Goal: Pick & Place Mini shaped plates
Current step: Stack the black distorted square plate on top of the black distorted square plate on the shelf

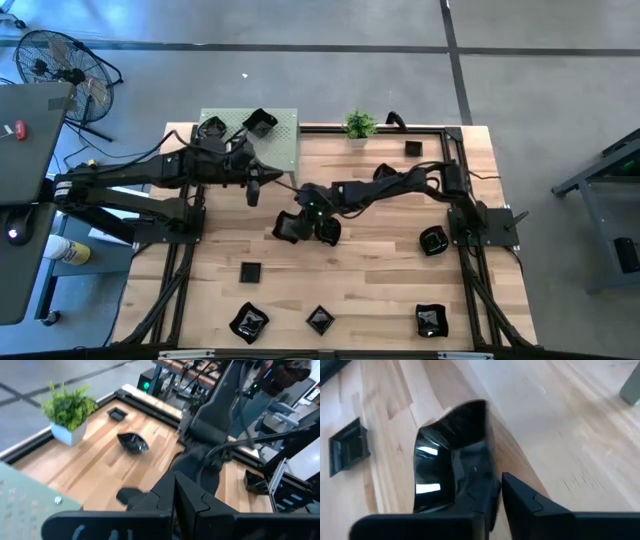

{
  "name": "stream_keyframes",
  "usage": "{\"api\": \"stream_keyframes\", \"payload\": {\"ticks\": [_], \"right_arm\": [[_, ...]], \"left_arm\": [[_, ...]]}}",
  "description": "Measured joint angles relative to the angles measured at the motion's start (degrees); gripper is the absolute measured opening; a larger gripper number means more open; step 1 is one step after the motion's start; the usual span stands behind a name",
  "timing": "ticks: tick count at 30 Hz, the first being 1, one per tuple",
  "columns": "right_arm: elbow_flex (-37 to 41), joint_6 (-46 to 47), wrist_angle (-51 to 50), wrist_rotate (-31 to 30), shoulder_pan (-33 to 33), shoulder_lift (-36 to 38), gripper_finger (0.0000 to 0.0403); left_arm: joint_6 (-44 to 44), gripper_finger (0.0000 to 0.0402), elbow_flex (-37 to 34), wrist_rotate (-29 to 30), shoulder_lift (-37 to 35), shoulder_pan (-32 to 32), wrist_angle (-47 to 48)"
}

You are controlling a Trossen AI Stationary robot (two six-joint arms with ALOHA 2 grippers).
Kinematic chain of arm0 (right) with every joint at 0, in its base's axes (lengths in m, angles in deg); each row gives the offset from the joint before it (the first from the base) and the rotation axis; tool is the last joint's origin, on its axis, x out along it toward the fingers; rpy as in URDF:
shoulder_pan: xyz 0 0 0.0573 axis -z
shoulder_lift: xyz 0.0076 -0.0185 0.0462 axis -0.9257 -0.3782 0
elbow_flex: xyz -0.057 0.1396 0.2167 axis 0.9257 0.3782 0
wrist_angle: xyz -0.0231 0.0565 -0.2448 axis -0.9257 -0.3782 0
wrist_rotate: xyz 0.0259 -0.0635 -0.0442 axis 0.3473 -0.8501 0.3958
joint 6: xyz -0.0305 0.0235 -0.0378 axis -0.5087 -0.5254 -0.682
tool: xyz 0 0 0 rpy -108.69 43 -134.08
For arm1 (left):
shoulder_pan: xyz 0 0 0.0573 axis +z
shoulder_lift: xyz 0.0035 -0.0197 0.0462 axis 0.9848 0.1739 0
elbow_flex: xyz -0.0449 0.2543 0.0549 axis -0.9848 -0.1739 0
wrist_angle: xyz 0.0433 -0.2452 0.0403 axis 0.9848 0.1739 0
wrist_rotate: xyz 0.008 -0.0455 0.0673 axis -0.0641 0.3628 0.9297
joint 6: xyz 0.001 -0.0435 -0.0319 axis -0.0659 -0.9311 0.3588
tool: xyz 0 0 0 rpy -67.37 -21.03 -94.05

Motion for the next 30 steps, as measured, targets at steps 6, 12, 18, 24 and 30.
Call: {"api": "stream_keyframes", "payload": {"ticks": [6, 12, 18, 24, 30], "right_arm": [[-0.01, 1.57, -0.09, 1.74, 0.36, 1.78, 0.0090], [0.00, -4.56, -5.95, 4.01, 0.68, 7.02, 0.0096], [3.91, -12.38, -7.03, 0.48, 0.96, 14.42, 0.0028], [18.84, -10.86, 6.75, 0.10, 1.88, 23.46, 0.0015], [32.95, -7.45, 13.96, -3.55, 1.77, 35.64, 0.0003]], "left_arm": [[-1.05, 0.0000, 0.04, 0.02, -0.02, 0.00, 3.71], [-2.60, 0.0000, 0.04, 0.15, -0.04, 0.00, 4.91], [-4.29, 0.0000, 0.04, 0.51, 0.00, 0.00, 8.03], [-7.34, 0.0000, 0.02, 0.83, 0.50, -0.04, 11.47], [-14.27, 0.0000, 0.02, 5.83, 3.70, -4.14, 18.74]]}}
